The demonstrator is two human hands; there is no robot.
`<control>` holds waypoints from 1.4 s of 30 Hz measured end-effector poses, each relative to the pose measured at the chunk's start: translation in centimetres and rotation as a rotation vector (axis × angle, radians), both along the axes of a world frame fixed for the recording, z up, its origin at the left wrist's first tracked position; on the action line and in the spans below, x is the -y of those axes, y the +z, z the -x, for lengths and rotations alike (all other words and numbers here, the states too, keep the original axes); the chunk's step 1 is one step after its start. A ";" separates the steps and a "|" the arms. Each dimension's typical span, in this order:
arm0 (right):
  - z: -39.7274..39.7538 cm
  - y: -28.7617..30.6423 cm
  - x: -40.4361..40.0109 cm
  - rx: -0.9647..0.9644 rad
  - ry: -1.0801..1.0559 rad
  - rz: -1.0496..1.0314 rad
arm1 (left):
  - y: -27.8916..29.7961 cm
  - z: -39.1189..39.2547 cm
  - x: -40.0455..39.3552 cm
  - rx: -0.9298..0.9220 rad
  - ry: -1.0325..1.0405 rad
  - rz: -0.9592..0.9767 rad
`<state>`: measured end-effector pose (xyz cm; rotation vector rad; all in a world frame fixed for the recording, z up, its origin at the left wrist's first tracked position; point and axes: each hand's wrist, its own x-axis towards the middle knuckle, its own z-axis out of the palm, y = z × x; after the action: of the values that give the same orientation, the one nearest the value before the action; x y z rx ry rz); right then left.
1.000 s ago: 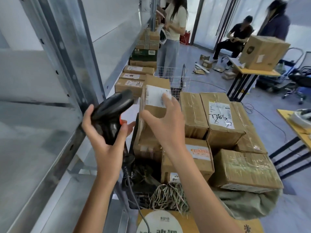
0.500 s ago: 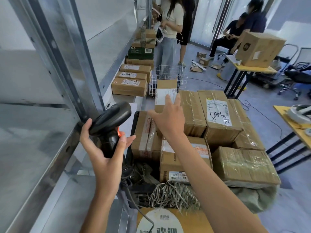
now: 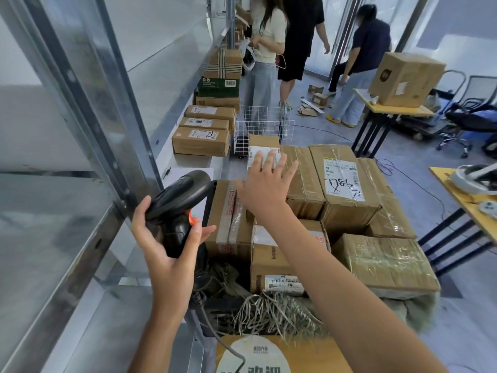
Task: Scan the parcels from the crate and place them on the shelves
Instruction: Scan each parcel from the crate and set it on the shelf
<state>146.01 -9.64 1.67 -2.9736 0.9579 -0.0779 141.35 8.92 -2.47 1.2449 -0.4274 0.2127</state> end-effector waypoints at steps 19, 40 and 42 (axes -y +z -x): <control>1.2 0.5 0.2 0.164 0.054 0.019 | 0.5 -0.9 0.1 0.117 -0.021 -0.115; 10.6 1.9 1.8 0.318 0.494 -0.047 | 2.8 12.3 2.5 0.029 0.290 -0.203; 12.6 1.3 0.6 0.343 0.605 -0.060 | 2.8 15.1 2.2 0.019 0.357 -0.202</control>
<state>133.37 -10.25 2.94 -2.9075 0.0157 -0.5096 126.23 6.70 0.33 1.5152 -0.2433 0.4949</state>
